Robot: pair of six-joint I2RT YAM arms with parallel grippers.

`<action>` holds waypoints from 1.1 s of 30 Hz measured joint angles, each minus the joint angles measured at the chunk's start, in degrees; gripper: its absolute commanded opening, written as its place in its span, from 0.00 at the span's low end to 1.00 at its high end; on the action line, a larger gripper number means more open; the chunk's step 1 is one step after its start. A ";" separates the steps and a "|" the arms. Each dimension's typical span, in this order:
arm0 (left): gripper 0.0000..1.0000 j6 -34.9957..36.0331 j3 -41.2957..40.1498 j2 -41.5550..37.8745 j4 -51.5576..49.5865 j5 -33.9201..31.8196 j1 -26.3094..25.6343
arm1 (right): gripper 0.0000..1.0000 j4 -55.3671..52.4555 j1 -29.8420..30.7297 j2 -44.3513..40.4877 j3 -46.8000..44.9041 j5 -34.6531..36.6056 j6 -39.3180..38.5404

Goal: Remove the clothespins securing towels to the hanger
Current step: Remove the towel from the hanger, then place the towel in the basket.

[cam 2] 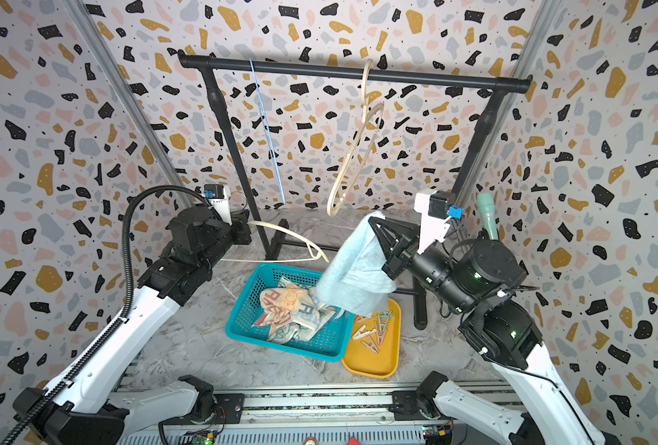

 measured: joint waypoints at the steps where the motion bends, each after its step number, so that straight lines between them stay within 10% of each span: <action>1: 0.00 0.00 0.70 -0.39 -0.24 0.20 0.00 | 0.00 0.20 0.00 1.01 0.92 -0.83 -0.24; 33: 0.00 1.88 11.19 -6.14 -9.66 -5.27 0.00 | 0.00 9.73 -2.43 12.81 1.60 -16.04 2.60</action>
